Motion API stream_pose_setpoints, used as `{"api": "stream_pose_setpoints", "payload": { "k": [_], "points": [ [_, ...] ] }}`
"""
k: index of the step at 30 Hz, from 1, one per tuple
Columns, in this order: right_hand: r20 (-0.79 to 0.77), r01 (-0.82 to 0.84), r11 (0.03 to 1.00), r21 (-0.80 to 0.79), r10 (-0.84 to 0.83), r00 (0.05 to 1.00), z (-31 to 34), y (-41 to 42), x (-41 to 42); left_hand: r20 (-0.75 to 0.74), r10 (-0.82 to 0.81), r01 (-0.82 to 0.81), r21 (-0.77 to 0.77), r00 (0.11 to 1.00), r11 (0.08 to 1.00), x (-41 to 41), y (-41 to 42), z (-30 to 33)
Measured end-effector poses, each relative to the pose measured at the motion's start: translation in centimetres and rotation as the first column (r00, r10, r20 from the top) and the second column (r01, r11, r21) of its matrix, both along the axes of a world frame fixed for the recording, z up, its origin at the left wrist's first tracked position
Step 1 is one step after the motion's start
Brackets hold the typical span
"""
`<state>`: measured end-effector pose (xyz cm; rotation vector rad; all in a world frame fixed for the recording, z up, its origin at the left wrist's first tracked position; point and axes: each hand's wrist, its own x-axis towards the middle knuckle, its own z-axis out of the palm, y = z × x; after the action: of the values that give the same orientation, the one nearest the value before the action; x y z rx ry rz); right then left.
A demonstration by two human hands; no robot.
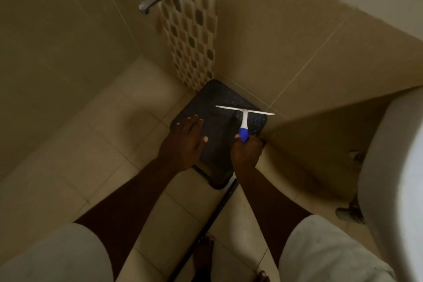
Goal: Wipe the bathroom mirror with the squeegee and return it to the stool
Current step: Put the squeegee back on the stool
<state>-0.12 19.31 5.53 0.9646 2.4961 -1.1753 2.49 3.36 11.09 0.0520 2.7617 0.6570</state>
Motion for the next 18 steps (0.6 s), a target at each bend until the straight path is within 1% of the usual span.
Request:
{"api": "stream_pose_setpoints", "payload": {
  "k": [5,8,10,18],
  "points": [
    [0.032,-0.022,0.996,0.089,0.02,0.999,-2.6,-0.8,-1.6,0.013,-0.023,0.023,0.007,1.0,1.0,-0.2,0.0,-2.7],
    [0.024,-0.022,0.997,0.077,0.02,1.0,-4.2,-1.4,-2.0,0.031,-0.028,0.028,0.011,0.999,1.0,-0.3,0.0,-4.2],
    [0.015,-0.036,0.994,0.106,0.035,0.999,-5.4,-1.8,-2.1,0.039,-0.027,0.026,0.013,0.999,1.0,-0.4,-0.2,-5.1],
    [-0.015,0.051,0.989,0.139,-0.05,0.999,-8.1,-3.5,-2.5,0.065,-0.022,0.022,0.002,0.998,1.0,-0.5,-1.1,-8.3]
  ]
}}
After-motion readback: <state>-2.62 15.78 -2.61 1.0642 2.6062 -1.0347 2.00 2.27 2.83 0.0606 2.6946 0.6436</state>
